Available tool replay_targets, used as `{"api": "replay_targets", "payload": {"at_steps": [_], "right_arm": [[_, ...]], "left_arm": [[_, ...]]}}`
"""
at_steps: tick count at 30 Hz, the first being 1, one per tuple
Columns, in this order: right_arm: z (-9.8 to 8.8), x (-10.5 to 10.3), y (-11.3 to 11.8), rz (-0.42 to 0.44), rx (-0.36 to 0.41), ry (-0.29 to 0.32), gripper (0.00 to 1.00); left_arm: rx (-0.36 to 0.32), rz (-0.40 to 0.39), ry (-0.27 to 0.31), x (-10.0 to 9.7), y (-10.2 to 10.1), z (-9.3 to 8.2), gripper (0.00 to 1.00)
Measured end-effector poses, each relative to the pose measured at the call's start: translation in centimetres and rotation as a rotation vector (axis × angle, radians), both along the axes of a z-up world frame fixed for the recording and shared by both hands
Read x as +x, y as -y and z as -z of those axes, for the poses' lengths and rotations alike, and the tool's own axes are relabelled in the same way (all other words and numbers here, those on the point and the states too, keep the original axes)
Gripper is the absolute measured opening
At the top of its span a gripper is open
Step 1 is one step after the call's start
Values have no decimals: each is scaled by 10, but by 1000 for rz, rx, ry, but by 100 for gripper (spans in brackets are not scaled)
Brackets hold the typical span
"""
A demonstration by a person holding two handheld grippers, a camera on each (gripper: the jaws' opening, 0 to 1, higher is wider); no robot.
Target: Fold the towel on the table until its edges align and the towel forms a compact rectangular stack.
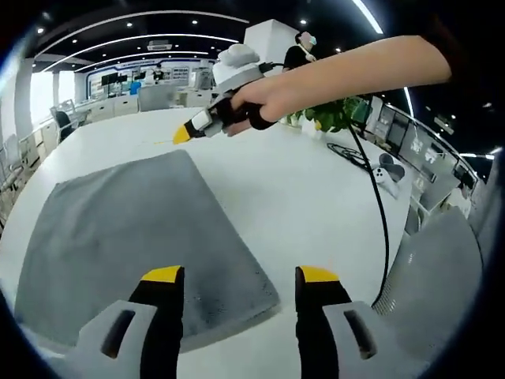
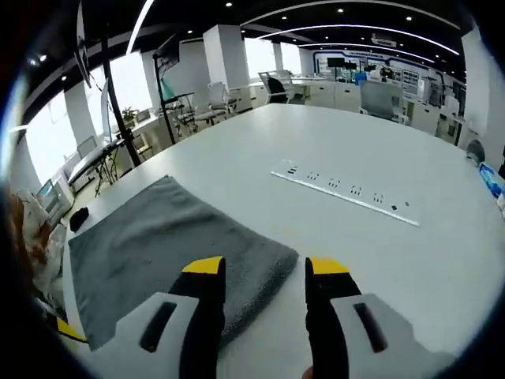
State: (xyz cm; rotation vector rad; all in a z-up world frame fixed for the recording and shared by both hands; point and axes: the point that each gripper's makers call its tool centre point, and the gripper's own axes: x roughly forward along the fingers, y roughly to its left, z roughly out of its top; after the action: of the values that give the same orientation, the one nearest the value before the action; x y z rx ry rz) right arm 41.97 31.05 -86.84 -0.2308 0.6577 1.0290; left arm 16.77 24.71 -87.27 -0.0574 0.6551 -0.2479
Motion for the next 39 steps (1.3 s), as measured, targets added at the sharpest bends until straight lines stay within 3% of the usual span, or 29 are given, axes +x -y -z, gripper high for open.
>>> {"api": "replay_targets", "payload": {"at_steps": [3,11,14,15,21,24,28,36,39], "right_arm": [[9,-1,1,-4,-12,-11,39],[26,-1,1,-4,-22,-33,32],[31,-1,2,-4,-26,-44,27],[33,-1,2,-3,-31,-45,25],[38,-1,2,-6,-38,-45,20],[41,-1,4,0,-43,-45,16],[43,-1,3,-1,-45,-34,12],[46,1,3,15,-65,-28,4],[45,-1,1,8,-64,-17,1]], "left_arm": [[-26,33,-17,-2,7,4,44],[-42,129,-53,-6,25,20,24],[-38,172,-85,-9,32,26,23],[0,205,-105,-12,32,31,22],[4,211,-118,-11,33,40,21],[90,255,-153,-15,29,47,21],[136,281,-158,-13,33,51,20],[149,233,-167,-11,27,52,14],[174,249,-161,-10,28,52,11]]}}
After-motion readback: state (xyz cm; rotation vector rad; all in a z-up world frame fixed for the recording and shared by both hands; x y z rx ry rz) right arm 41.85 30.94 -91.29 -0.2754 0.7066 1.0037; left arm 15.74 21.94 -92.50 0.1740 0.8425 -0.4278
